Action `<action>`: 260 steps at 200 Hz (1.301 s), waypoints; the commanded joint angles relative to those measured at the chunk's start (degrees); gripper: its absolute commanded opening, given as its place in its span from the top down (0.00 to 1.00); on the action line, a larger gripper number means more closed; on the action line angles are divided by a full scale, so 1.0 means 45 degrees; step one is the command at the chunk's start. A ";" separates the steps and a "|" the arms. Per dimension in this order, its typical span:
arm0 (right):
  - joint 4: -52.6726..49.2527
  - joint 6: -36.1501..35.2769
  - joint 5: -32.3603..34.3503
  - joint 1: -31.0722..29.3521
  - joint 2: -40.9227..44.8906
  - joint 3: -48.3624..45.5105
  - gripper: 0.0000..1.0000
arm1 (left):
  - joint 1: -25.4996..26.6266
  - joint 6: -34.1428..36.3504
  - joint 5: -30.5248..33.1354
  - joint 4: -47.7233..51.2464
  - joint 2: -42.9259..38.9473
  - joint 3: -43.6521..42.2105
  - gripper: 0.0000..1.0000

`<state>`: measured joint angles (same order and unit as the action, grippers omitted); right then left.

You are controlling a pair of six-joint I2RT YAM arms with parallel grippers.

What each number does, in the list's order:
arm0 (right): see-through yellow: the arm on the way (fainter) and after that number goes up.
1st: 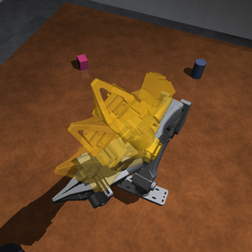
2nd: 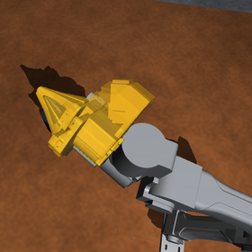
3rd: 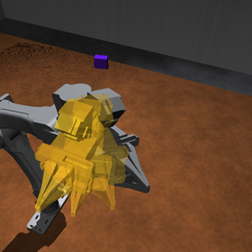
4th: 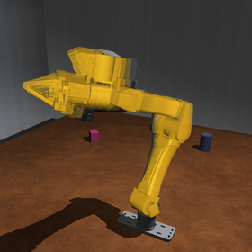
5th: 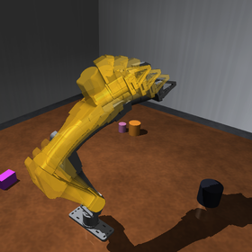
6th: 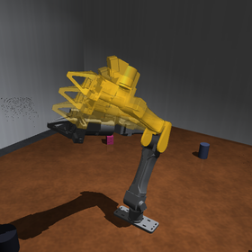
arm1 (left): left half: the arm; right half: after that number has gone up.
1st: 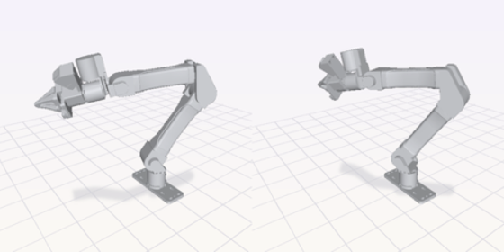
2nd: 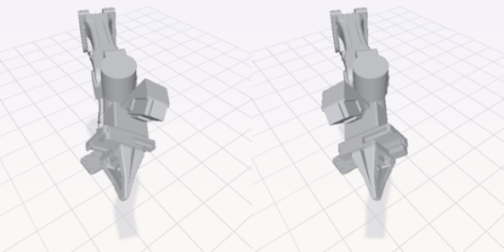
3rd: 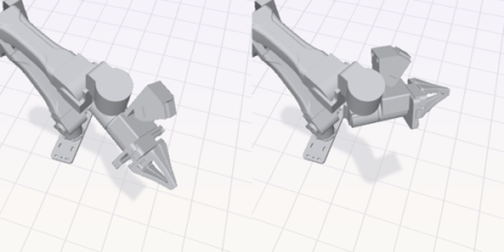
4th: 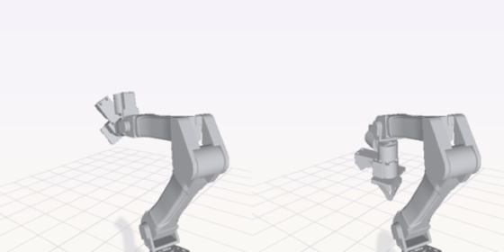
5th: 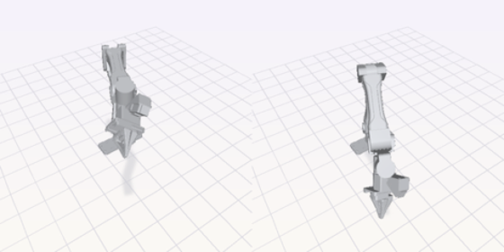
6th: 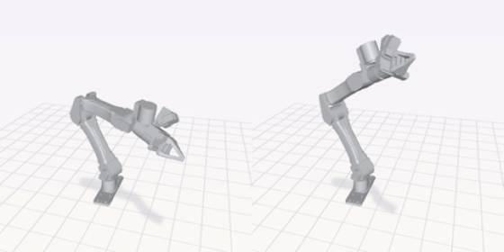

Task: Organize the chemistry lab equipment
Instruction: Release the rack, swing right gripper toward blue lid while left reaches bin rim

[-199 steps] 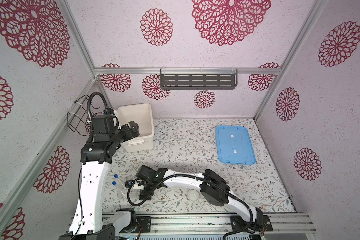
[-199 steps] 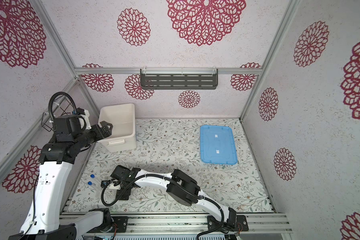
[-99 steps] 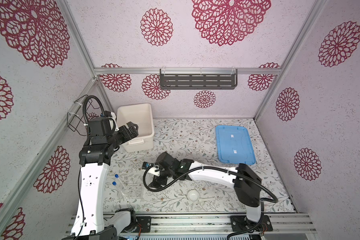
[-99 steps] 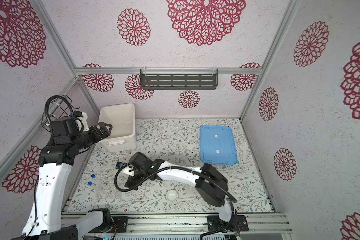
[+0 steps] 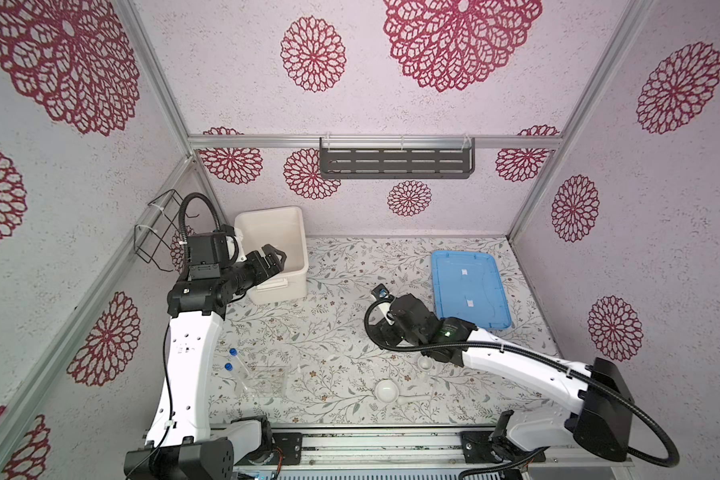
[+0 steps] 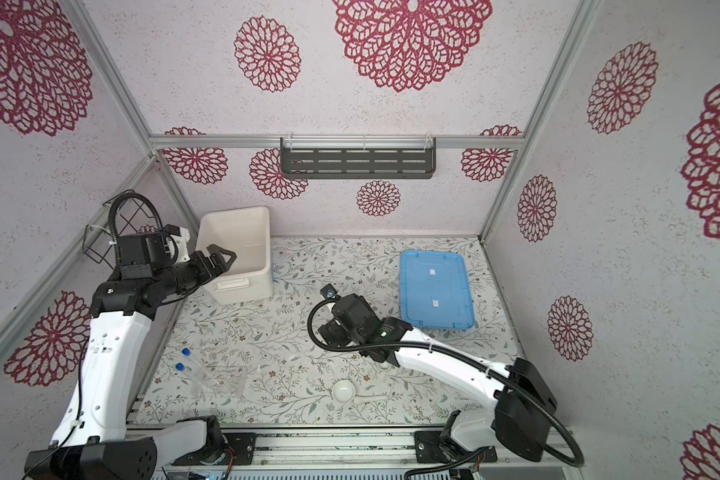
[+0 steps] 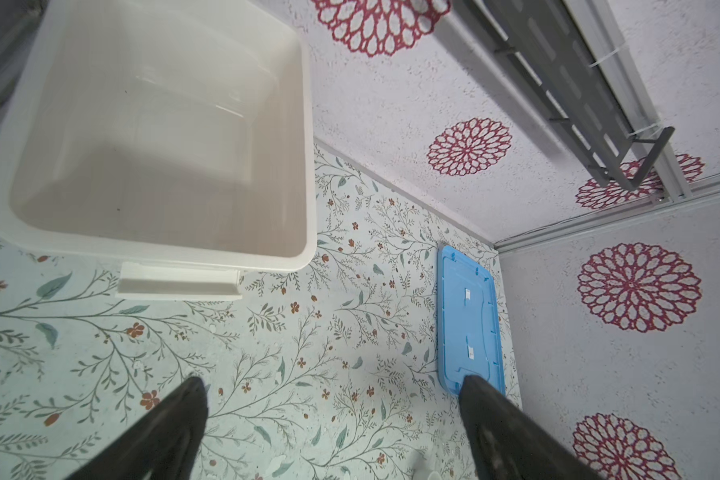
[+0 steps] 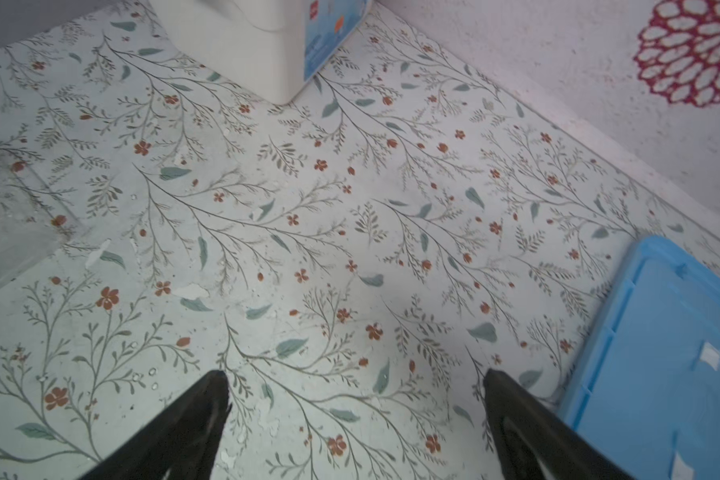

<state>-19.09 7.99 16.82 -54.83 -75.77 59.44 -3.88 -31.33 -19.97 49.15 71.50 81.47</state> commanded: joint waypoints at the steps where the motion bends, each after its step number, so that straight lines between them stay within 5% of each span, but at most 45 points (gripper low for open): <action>1: -0.2114 0.2372 0.0591 0.0740 0.0792 -0.0077 0.01 | 0.1200 0.0316 0.0951 0.0709 0.0768 0.0727 0.03; 39: -0.2397 0.3922 0.0767 0.0867 0.2486 -0.0602 0.01 | 0.2588 0.0816 0.4215 0.1679 0.2597 0.1674 0.03; 77: -0.2162 0.5297 -0.0398 0.1663 0.3374 -0.2162 0.06 | 0.3273 0.1469 0.5771 0.2048 0.4414 0.2840 0.04; 154: -0.2785 0.6442 -0.1079 0.1832 0.1771 -0.1928 0.14 | 0.3665 0.2055 0.6878 0.2636 0.8435 0.6259 0.24; 176: -0.1742 0.6237 -0.1802 0.1832 0.1894 -0.2182 0.15 | 0.3625 0.2293 0.6498 0.2162 0.9234 0.6520 0.42; 208: -0.0969 0.6253 -0.1963 0.1832 0.2066 -0.2335 0.16 | 0.3631 0.2335 0.6057 0.2126 1.0692 0.7301 0.47; 237: -0.0975 0.6097 -0.1920 0.1847 0.2085 -0.2174 0.16 | 0.3667 0.2312 0.5642 0.2858 1.1504 0.8232 0.75; 260: -0.1064 0.6008 -0.1777 0.1852 0.2091 -0.2135 0.16 | 0.3890 0.2329 0.5491 0.3805 1.1491 0.8770 0.78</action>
<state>-24.47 35.14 8.47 -46.81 -68.12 48.93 12.45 -21.10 6.98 61.60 124.01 117.99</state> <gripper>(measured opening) 0.843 0.223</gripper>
